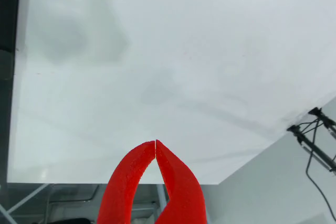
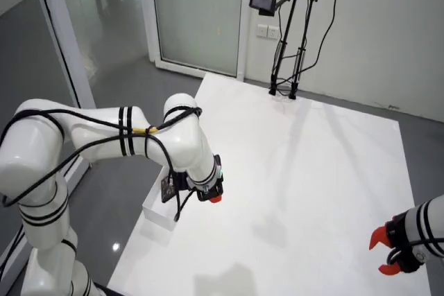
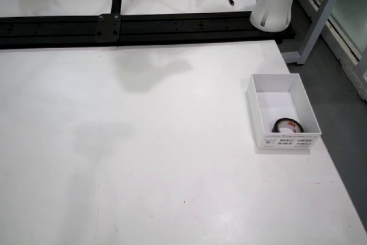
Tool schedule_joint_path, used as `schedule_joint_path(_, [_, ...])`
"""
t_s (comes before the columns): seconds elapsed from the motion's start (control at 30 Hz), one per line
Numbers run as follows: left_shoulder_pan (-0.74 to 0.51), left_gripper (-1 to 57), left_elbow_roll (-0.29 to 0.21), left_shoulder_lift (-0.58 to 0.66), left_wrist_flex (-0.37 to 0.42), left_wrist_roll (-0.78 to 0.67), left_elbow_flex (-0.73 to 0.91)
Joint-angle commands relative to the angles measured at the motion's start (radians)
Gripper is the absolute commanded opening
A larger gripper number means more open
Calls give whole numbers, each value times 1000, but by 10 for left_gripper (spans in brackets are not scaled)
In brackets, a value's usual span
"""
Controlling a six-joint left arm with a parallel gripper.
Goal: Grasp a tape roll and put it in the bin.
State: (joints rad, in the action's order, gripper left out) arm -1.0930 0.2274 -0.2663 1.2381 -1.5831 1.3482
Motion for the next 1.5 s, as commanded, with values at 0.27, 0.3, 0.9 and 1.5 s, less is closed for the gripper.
schedule_joint_path(0.27, [-21, -3, 24, 1, 0, 0, 0])
schedule_joint_path(0.3, [-30, -3, 24, 1, 0, 0, 0])
schedule_joint_path(0.9, [-58, -3, 23, -1, 0, 0, 0])
schedule_joint_path(1.5, [38, -3, 24, 1, 0, 0, 0])
